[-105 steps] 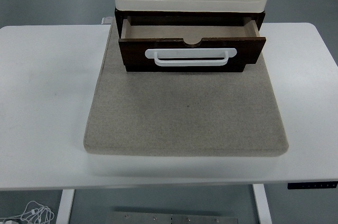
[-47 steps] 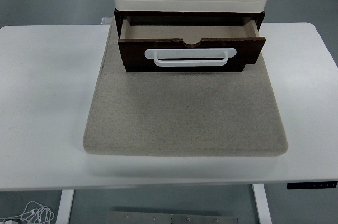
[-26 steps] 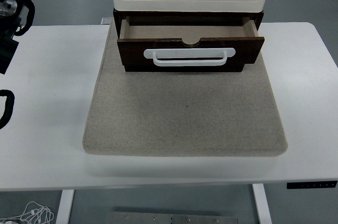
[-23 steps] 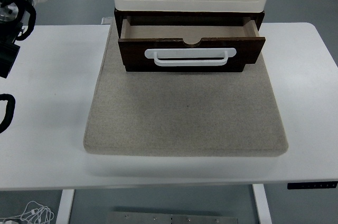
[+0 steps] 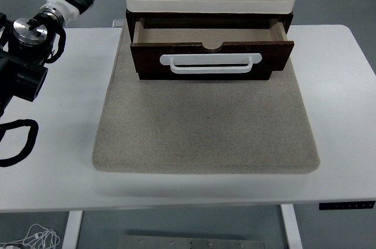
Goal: Open the drawer under the combination cabinet
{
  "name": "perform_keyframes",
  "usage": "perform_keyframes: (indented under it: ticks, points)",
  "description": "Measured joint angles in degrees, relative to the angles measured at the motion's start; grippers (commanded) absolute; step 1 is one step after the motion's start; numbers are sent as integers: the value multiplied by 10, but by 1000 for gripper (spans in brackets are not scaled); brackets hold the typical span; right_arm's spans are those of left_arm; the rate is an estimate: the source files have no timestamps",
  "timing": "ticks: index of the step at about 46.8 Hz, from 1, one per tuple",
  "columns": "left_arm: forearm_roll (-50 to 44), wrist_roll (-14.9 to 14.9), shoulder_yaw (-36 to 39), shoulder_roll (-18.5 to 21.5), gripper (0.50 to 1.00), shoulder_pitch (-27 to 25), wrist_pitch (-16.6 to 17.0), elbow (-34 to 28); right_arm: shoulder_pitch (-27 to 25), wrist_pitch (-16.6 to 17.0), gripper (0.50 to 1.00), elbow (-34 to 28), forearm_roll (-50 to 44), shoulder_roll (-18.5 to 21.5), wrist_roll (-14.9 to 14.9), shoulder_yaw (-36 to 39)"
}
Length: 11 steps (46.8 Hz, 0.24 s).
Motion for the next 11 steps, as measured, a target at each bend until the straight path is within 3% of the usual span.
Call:
perform_keyframes:
  ticks: [11]
  points:
    - [-1,-9,-6,-8,1000,0,-1,0,0,0,926,0,1,0,0,3]
